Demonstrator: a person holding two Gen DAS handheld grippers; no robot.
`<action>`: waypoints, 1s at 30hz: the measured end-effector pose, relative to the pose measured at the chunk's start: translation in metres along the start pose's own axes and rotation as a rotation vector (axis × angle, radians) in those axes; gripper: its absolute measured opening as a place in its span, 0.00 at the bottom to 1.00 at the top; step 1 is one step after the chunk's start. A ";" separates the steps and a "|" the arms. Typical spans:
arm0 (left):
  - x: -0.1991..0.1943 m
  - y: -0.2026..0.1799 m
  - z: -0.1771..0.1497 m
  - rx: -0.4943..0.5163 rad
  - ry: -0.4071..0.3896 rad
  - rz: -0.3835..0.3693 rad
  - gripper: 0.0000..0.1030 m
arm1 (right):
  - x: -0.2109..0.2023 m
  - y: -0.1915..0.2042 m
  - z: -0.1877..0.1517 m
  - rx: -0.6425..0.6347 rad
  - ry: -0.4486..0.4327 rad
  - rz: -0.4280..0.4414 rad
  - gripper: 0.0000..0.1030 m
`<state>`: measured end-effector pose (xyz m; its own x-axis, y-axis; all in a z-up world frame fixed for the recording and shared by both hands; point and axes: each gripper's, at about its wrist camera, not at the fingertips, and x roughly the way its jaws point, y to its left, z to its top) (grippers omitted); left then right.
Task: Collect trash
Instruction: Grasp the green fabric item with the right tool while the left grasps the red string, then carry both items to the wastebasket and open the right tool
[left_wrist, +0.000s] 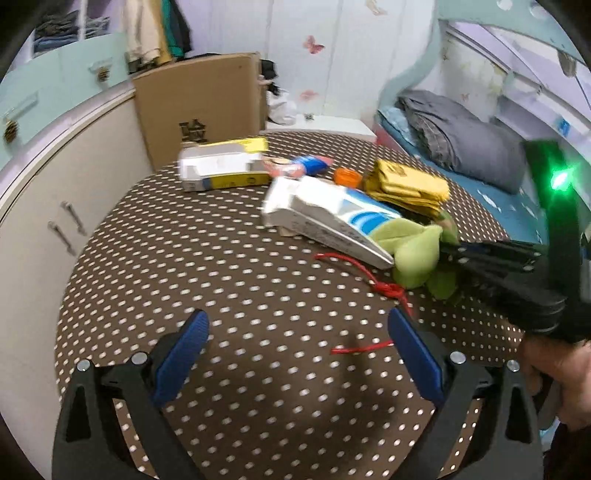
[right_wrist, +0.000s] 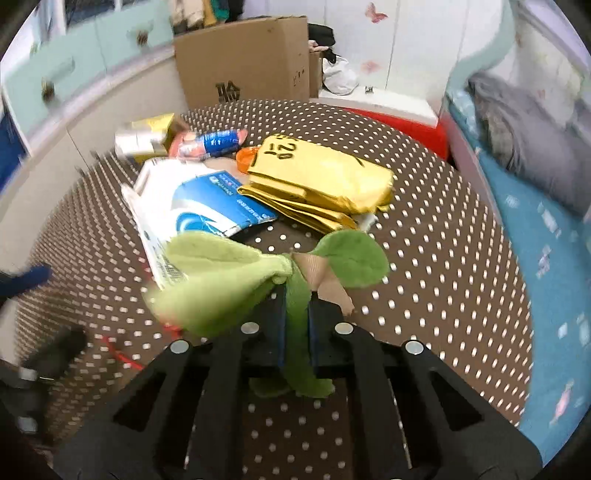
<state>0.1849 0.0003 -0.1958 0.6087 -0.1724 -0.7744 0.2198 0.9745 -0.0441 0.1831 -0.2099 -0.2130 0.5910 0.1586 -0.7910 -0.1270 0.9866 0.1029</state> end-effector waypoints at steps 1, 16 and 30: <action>0.006 -0.006 0.001 0.021 0.007 0.000 0.92 | -0.006 -0.006 -0.003 0.012 -0.014 0.001 0.09; 0.037 -0.060 0.010 0.138 0.046 -0.152 0.10 | -0.086 -0.080 -0.037 0.164 -0.132 0.020 0.09; -0.047 -0.120 0.020 0.178 -0.091 -0.367 0.08 | -0.155 -0.164 -0.054 0.309 -0.269 -0.017 0.09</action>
<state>0.1446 -0.1115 -0.1416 0.5287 -0.5236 -0.6681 0.5581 0.8074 -0.1912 0.0692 -0.3989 -0.1397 0.7833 0.1069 -0.6124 0.1051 0.9481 0.2999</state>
